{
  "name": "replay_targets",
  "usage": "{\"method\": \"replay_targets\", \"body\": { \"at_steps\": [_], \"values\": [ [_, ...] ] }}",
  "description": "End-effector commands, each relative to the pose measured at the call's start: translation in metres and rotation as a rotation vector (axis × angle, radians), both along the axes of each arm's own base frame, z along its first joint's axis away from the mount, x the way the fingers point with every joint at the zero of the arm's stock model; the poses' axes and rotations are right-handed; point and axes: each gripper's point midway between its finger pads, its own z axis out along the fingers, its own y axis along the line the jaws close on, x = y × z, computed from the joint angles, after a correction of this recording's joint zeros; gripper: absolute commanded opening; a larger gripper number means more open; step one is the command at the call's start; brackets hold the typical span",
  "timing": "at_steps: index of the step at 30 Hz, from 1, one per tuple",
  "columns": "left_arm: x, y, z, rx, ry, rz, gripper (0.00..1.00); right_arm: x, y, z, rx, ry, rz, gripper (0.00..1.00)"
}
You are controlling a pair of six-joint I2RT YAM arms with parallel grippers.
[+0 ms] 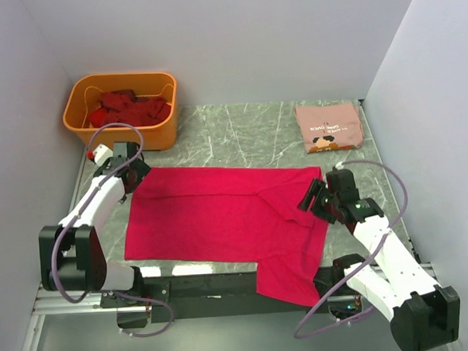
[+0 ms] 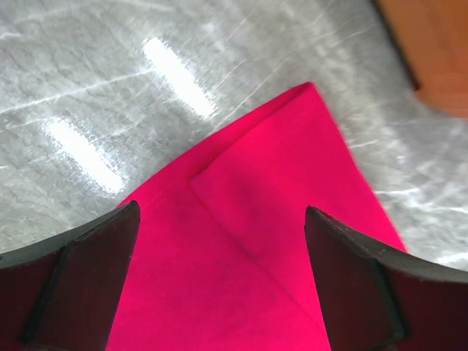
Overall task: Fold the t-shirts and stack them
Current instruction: Fold the tshirt
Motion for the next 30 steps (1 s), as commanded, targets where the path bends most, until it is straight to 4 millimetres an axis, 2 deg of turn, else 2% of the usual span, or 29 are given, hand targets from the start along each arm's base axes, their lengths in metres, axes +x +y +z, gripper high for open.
{"method": "replay_targets", "body": {
  "at_steps": [1,4,5,7,8,9,10,11,13,14,16,17,19,20,25,30],
  "values": [
    [0.008,-0.003,0.028,0.005,-0.078,-0.028,0.99,0.044,-0.01,0.051,-0.074,-0.183,-0.038,0.75],
    [0.017,-0.013,0.028,-0.028,-0.104,-0.069,0.99,0.066,-0.009,0.054,-0.09,-0.199,-0.035,0.8],
    [0.024,-0.017,0.03,-0.037,-0.124,-0.084,1.0,0.073,-0.007,0.042,-0.095,-0.152,-0.028,0.8],
    [0.028,-0.029,0.022,-0.064,-0.115,-0.128,0.99,0.09,-0.002,0.041,-0.094,-0.143,-0.016,0.8],
    [0.032,-0.034,0.02,-0.073,-0.12,-0.147,0.99,0.097,-0.001,0.022,-0.111,-0.076,-0.008,0.8],
    [0.037,-0.043,0.015,-0.097,-0.121,-0.176,1.0,0.108,0.001,0.025,-0.12,-0.079,0.0,0.8],
    [0.039,-0.045,0.011,-0.103,-0.119,-0.18,0.99,0.113,0.0,0.018,-0.129,-0.048,-0.006,0.8],
    [0.041,-0.047,0.008,-0.108,-0.115,-0.185,0.99,0.118,0.001,0.001,-0.145,0.016,0.0,0.8],
    [0.044,-0.047,-0.007,-0.113,-0.081,-0.178,0.99,0.135,-0.001,-0.003,-0.163,0.026,-0.018,0.8],
    [0.045,-0.047,-0.017,-0.111,-0.056,-0.178,0.99,0.141,0.0,-0.016,-0.171,0.057,-0.021,0.8],
    [0.048,-0.046,-0.025,-0.103,-0.04,-0.167,0.99,0.148,0.003,-0.025,-0.17,0.085,-0.012,0.8],
    [0.049,-0.045,-0.029,-0.098,-0.03,-0.163,0.99,0.15,0.004,-0.038,-0.177,0.123,-0.002,0.8],
    [0.051,-0.04,-0.041,-0.082,0.003,-0.145,0.99,0.158,0.008,-0.041,-0.172,0.134,0.014,0.8],
    [0.051,-0.037,-0.044,-0.072,0.015,-0.127,0.99,0.158,0.008,-0.052,-0.179,0.167,0.019,0.8],
    [0.047,-0.013,-0.06,-0.05,0.06,-0.015,0.99,0.176,0.015,-0.059,-0.176,0.177,0.048,0.77],
    [0.056,0.01,-0.067,-0.028,0.09,0.029,0.99,0.198,0.028,-0.058,-0.163,0.165,0.103,0.76]
  ]
}}
